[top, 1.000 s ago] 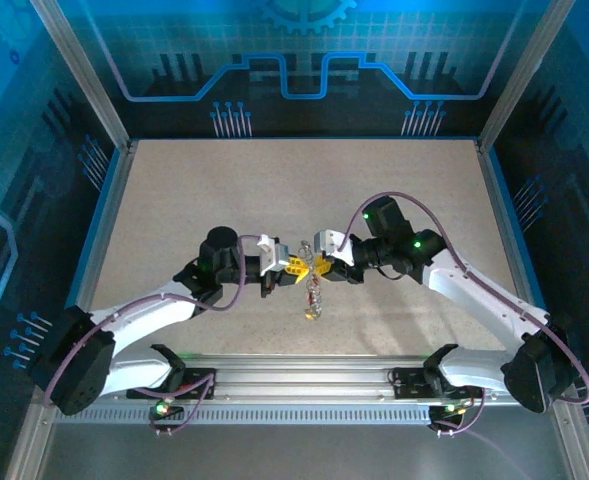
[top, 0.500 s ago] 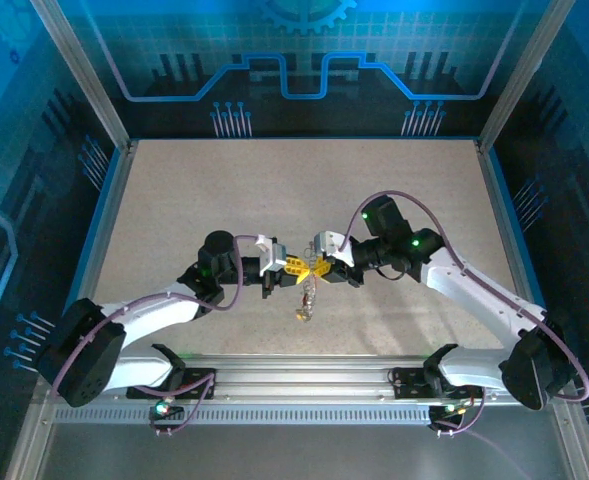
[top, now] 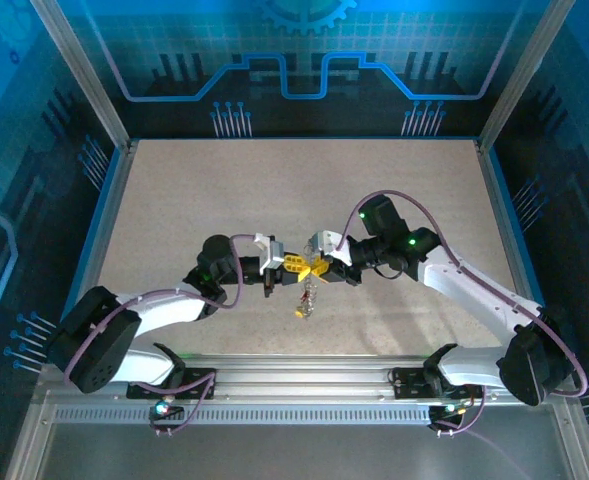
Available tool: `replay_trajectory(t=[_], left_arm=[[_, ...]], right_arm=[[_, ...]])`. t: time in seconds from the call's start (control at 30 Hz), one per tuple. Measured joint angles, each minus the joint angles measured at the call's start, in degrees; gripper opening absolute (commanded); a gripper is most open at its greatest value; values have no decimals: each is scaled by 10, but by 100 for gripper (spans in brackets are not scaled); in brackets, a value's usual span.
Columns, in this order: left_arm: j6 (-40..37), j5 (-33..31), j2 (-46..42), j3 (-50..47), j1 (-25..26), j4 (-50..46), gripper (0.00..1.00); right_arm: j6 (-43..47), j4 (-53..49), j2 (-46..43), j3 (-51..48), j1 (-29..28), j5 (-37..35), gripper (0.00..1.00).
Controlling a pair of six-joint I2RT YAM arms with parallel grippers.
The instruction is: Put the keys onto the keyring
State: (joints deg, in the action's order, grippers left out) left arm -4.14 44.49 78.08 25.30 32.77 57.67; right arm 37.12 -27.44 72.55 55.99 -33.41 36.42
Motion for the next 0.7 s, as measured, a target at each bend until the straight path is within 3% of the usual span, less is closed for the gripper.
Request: replay_trajectory(t=[0.13, 0.2, 0.33, 0.4, 0.43, 0.57, 0.7], left_arm=[[16, 0, 18, -8, 0, 45, 0], [23, 0, 24, -11, -1, 60, 0], [26, -1, 26, -11, -2, 66, 1], [25, -2, 26, -11, -3, 60, 17], [26, -3, 24, -11, -3, 54, 21], [-6, -11, -12, 7, -3, -41, 21], [-62, -16, -47, 49, -1, -158, 11]], right_arm=[[-4, 1, 0, 0, 0, -3, 8], [-5, 1, 0, 0, 0, -6, 1], [-7, 0, 0, 0, 0, -11, 0], [-6, 0, 0, 0, 0, -17, 0], [-6, 0, 0, 0, -2, -19, 0], [0, -16, 0, 0, -12, -47, 0], [7, -31, 1, 0, -20, -73, 0]])
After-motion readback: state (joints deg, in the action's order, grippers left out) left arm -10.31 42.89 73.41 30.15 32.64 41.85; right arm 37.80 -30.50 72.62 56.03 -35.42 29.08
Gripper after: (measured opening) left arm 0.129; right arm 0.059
